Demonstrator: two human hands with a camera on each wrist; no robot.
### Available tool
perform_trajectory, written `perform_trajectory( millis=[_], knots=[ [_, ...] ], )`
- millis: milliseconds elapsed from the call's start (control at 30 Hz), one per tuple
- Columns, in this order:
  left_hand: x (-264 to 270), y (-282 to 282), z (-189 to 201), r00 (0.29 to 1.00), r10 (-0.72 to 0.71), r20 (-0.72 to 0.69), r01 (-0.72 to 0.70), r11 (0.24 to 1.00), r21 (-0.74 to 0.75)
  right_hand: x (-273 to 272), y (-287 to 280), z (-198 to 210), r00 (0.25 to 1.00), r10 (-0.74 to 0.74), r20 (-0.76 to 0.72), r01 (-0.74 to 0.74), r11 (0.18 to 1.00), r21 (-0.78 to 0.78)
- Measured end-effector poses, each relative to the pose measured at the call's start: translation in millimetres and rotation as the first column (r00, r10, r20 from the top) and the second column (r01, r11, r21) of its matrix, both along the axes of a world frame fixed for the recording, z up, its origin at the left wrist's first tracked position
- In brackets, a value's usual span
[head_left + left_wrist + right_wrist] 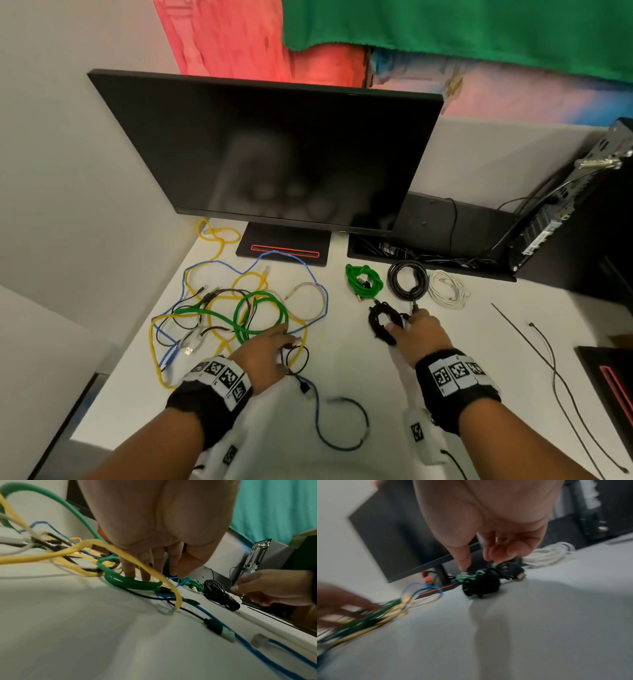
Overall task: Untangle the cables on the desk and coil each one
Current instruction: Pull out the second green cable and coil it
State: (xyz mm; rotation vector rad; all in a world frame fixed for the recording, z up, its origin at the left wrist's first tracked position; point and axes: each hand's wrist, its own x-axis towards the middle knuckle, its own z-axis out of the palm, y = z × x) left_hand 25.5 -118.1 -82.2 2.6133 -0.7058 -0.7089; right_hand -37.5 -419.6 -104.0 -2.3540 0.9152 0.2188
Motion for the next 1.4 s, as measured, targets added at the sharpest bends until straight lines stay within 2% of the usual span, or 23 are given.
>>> perform_trajectory(
  millis=[33, 100, 133, 200, 233, 267, 300, 333, 400, 500, 567, 667, 733, 833, 900, 967, 1033, 1067, 1133, 1200, 1267, 1333, 1400],
  knots=[
    [-1, 3, 3, 1.000, 0.031, -0.003, -0.031, 0.998, -0.054, -2, 5, 5, 0.997, 0.048, 0.058, -0.047, 0.999, -0.028],
    [-5, 10, 10, 0.997, 0.072, 0.025, -0.069, 0.991, -0.115, -9, 21, 11, 0.945, 0.302, 0.128, -0.292, 0.952, -0.092],
    [-9, 14, 13, 0.995, 0.075, 0.071, -0.067, 0.992, -0.102, -14, 31, 12, 0.871, 0.480, 0.105, -0.470, 0.877, -0.103],
    [-18, 21, 16, 0.982, 0.037, 0.185, -0.035, 0.999, -0.016, -27, 54, 7, 0.649, 0.760, -0.032, -0.760, 0.647, -0.058],
    [-23, 24, 17, 0.975, 0.000, 0.224, -0.010, 0.999, 0.045, -32, 63, 2, 0.547, 0.829, -0.114, -0.836, 0.547, -0.032],
    [-27, 28, 16, 0.971, -0.029, 0.239, 0.007, 0.996, 0.092, -36, 70, -3, 0.480, 0.859, -0.180, -0.875, 0.485, -0.017],
    [-31, 32, 14, 0.969, -0.039, 0.243, 0.012, 0.994, 0.112, -39, 75, -8, 0.448, 0.866, -0.220, -0.889, 0.457, -0.011],
    [-34, 36, 11, 0.969, -0.035, 0.244, 0.008, 0.994, 0.112, -41, 78, -12, 0.446, 0.867, -0.221, -0.890, 0.455, -0.010],
    [-39, 43, 5, 0.971, -0.014, 0.237, -0.009, 0.996, 0.094, -42, 80, -14, 0.496, 0.856, -0.146, -0.866, 0.501, -0.003],
    [-39, 49, 1, 0.968, -0.002, 0.249, -0.044, 0.983, 0.179, -34, 77, -5, 0.635, 0.772, 0.036, -0.772, 0.633, 0.051],
    [-33, 50, 4, 0.960, -0.048, 0.274, -0.031, 0.961, 0.275, -24, 76, 4, 0.719, 0.685, 0.117, -0.690, 0.723, 0.012],
    [-24, 52, 11, 0.968, -0.053, 0.246, -0.008, 0.970, 0.241, -14, 81, 15, 0.776, 0.627, 0.071, -0.617, 0.777, -0.124],
    [-20, 55, 15, 0.982, -0.011, 0.188, -0.016, 0.990, 0.138, -11, 93, 21, 0.773, 0.633, 0.045, -0.618, 0.766, -0.176],
    [-19, 63, 16, 0.995, 0.051, 0.083, -0.046, 0.997, -0.066, -3, 121, 26, 0.726, 0.676, 0.128, -0.659, 0.737, -0.154],
    [-15, 72, 15, 0.986, 0.126, 0.110, -0.097, 0.967, -0.236, 11, 141, 28, 0.699, 0.691, 0.183, -0.685, 0.721, -0.107],
    [0, 85, 14, 0.927, 0.297, 0.229, -0.216, 0.923, -0.319, 29, 163, 28, 0.675, 0.712, 0.193, -0.710, 0.698, -0.095],
    [25, 106, 15, 0.804, 0.479, 0.353, -0.424, 0.878, -0.224, 49, 187, 28, 0.660, 0.723, 0.202, -0.720, 0.686, -0.102],
    [38, 118, 17, 0.757, 0.534, 0.377, -0.542, 0.835, -0.093, 59, 200, 28, 0.658, 0.726, 0.198, -0.724, 0.683, -0.097],
    [59, 140, 22, 0.748, 0.558, 0.359, -0.640, 0.750, 0.169, 77, 222, 26, 0.657, 0.742, 0.132, -0.740, 0.668, -0.077],
    [69, 152, 18, 0.818, 0.459, 0.347, -0.553, 0.793, 0.255, 90, 239, 24, 0.632, 0.775, -0.023, -0.772, 0.626, -0.114],
    [69, 154, 14, 0.888, 0.331, 0.320, -0.407, 0.889, 0.209, 95, 250, 28, 0.609, 0.789, -0.080, -0.789, 0.593, -0.160],
    [69, 152, 13, 0.913, 0.291, 0.288, -0.325, 0.943, 0.078, 98, 256, 40, 0.606, 0.793, 0.069, -0.780, 0.608, -0.147],
    [72, 151, 17, 0.897, 0.365, 0.248, -0.349, 0.931, -0.110, 99, 257, 65, 0.572, 0.776, 0.266, -0.779, 0.616, -0.121]
  ],
)
